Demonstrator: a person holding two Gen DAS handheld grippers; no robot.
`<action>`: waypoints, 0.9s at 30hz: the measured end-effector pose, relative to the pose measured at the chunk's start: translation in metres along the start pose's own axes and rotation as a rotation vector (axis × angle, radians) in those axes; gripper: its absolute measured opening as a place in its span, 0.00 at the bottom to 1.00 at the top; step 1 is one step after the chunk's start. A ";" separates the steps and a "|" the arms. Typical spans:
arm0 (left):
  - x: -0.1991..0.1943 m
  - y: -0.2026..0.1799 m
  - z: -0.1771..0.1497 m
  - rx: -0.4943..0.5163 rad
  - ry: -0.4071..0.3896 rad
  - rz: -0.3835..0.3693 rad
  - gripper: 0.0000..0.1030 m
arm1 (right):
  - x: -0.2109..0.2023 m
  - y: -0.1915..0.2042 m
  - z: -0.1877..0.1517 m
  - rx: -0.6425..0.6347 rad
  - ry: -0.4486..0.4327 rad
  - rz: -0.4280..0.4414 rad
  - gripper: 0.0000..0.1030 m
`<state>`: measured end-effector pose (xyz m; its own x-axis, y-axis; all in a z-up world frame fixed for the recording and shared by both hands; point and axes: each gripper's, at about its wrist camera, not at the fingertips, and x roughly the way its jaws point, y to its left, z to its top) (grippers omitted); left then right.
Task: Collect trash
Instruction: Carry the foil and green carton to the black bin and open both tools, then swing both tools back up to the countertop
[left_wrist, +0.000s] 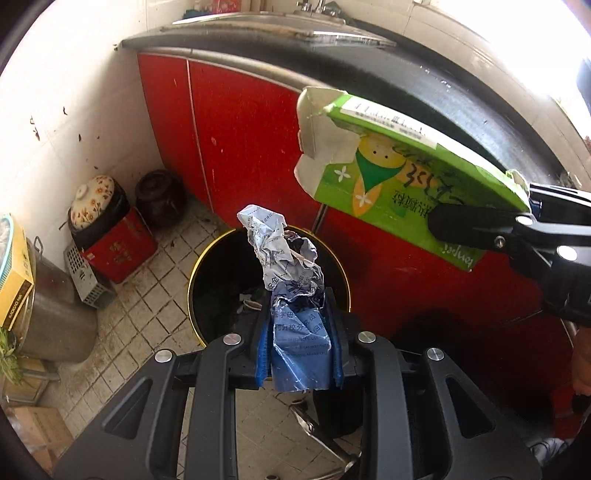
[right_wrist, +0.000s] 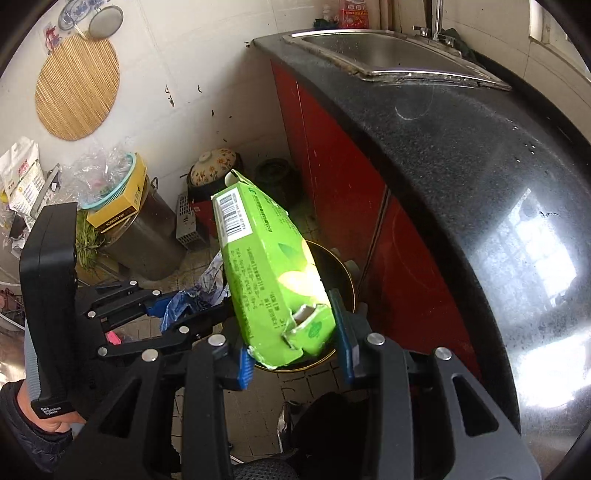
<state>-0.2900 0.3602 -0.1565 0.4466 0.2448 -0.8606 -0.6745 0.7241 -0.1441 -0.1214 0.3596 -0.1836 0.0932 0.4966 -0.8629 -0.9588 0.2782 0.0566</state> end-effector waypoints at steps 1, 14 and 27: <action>0.004 0.002 -0.001 -0.002 0.004 0.000 0.24 | 0.006 0.001 0.002 -0.002 0.009 -0.006 0.34; 0.026 0.023 -0.009 -0.048 0.025 0.037 0.76 | 0.028 0.004 0.014 -0.004 0.035 -0.016 0.73; -0.027 -0.021 0.015 0.059 -0.129 -0.018 0.76 | -0.062 -0.027 -0.005 0.057 -0.111 0.004 0.73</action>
<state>-0.2794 0.3483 -0.1234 0.5331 0.3093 -0.7875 -0.6317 0.7647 -0.1273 -0.1029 0.3170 -0.1338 0.1215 0.5852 -0.8017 -0.9426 0.3211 0.0915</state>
